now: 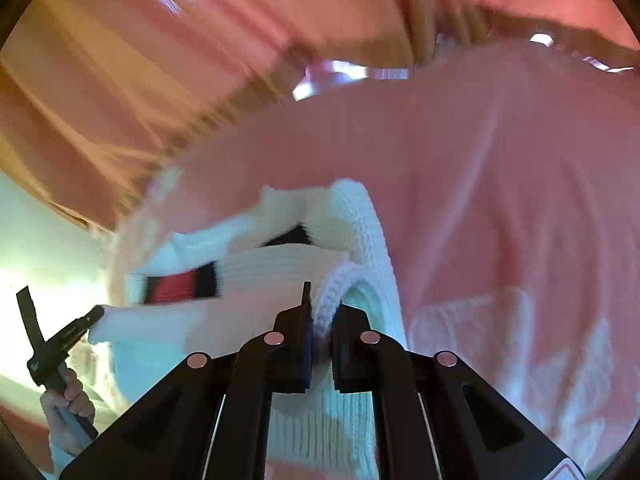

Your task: Fold small clothes

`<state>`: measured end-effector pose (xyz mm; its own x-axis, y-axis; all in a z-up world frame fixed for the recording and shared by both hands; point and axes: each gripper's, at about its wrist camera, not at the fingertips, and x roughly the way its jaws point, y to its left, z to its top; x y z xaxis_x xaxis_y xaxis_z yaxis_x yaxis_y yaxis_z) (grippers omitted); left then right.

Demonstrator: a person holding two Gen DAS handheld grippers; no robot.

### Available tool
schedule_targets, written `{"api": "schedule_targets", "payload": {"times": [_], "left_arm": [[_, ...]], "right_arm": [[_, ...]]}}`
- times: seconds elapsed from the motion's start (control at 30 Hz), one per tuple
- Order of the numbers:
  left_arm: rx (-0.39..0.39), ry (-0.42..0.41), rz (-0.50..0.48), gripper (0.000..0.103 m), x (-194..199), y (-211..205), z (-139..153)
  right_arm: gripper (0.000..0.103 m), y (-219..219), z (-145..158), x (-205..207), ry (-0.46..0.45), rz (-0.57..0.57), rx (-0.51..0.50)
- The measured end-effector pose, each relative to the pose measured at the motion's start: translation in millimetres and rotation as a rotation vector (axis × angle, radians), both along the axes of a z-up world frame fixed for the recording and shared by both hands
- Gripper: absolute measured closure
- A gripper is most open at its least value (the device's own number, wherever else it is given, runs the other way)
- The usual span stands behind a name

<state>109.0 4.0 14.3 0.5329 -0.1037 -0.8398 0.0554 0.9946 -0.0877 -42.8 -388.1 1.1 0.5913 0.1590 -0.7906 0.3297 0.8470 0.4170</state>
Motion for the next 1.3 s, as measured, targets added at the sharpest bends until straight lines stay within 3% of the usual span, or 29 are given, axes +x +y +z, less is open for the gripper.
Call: {"api": "schedule_targets", "payload": {"times": [0.1, 0.23, 0.3, 0.37, 0.43, 0.5, 0.57, 0.6, 0.73, 0.9, 0.97, 1.0, 1.07, 1.1, 1.17, 1.2, 1.3], "left_arm": [[0.000, 0.054, 0.037, 0.095, 28, 1, -31], [-0.094, 0.034, 0.030, 0.087, 36, 5, -32], [-0.145, 0.021, 0.022, 0.074, 39, 9, -29], [-0.174, -0.024, 0.041, 0.054, 35, 16, -21], [-0.177, -0.084, 0.030, 0.052, 29, 19, -8], [-0.178, -0.134, -0.003, 0.046, 23, 20, 4], [-0.170, -0.173, -0.044, 0.033, 17, 22, 10], [-0.157, -0.180, -0.068, 0.032, 17, 21, 10], [-0.090, -0.141, -0.113, 0.027, 25, 13, -5], [-0.063, -0.013, -0.172, 0.028, 41, -7, -37], [-0.052, -0.012, -0.198, 0.031, 42, -16, -40], [-0.036, -0.021, -0.214, 0.034, 41, -22, -40], [-0.005, -0.016, -0.250, 0.049, 40, -32, -43], [0.023, -0.014, -0.269, 0.054, 39, -38, -44], [0.064, -0.014, -0.285, 0.089, 37, -43, -47], [0.087, -0.020, -0.284, 0.096, 36, -44, -47], [0.054, -0.093, -0.245, 0.096, 32, -33, -26]], "right_arm": [[0.092, -7, -20, 27, 0.038, 0.015, 0.067], [0.086, -19, -22, 31, 0.021, -0.011, 0.169], [0.082, -20, -13, 27, -0.008, -0.006, 0.212], [0.076, -20, -2, 20, -0.055, 0.007, 0.219], [0.055, -16, 14, 9, -0.104, 0.014, 0.141], [0.041, -9, 30, 1, -0.140, 0.012, -0.035], [0.041, 2, 37, -6, -0.147, 0.048, -0.219], [0.041, 3, 35, -6, -0.142, 0.058, -0.271], [0.041, 5, 13, 2, -0.089, 0.122, -0.357], [0.041, 1, -9, 14, -0.045, 0.161, -0.281], [0.041, 2, -12, 21, -0.050, 0.174, -0.252], [0.041, 4, -15, 25, -0.048, 0.178, -0.245], [0.043, 8, -19, 33, -0.043, 0.186, -0.233], [0.049, 12, -19, 37, -0.045, 0.189, -0.228], [0.083, 19, -24, 44, -0.029, 0.213, -0.221], [0.096, 21, -26, 46, -0.007, 0.217, -0.226], [0.096, 24, -3, 37, -0.089, 0.191, -0.215]]}}
